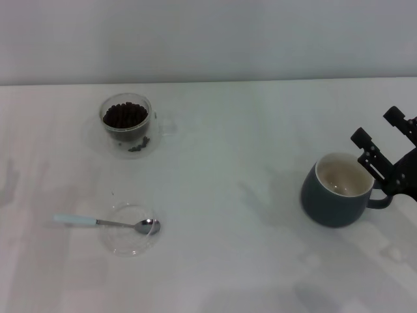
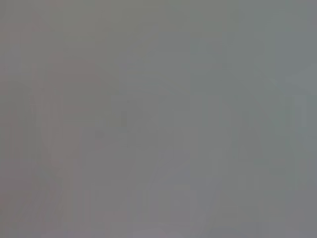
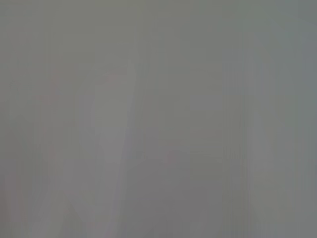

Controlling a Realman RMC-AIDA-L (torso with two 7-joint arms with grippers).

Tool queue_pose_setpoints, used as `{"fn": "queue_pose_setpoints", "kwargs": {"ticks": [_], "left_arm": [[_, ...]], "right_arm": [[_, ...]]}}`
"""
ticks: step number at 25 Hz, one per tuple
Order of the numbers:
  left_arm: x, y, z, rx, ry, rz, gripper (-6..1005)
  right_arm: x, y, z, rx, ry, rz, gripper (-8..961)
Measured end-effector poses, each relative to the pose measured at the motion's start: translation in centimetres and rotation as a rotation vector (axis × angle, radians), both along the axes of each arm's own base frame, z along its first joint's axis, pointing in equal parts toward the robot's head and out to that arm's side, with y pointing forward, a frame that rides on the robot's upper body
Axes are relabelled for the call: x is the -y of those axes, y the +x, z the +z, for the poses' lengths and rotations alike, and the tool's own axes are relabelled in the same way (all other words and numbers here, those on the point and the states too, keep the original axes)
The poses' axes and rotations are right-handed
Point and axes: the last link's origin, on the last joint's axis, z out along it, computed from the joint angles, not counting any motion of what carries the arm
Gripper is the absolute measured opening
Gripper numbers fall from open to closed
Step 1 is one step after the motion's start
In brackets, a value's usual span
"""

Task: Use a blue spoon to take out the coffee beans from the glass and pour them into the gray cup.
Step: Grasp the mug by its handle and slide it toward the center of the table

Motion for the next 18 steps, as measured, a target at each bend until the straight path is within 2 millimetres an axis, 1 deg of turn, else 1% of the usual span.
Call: {"fn": "queue_pose_setpoints", "kwargs": {"ticks": [5, 18], "left_arm": [[0.2, -0.1, -0.1, 0.004, -0.002, 0.006, 787], [0.3, -0.3, -0.3, 0.001, -0.012, 0.018, 787]], "right_arm": [[0.2, 0.3, 0.0, 0.001, -0.005, -0.015, 840], [1.6, 1.5, -0.2, 0.002, -0.032, -0.062, 878]]}}
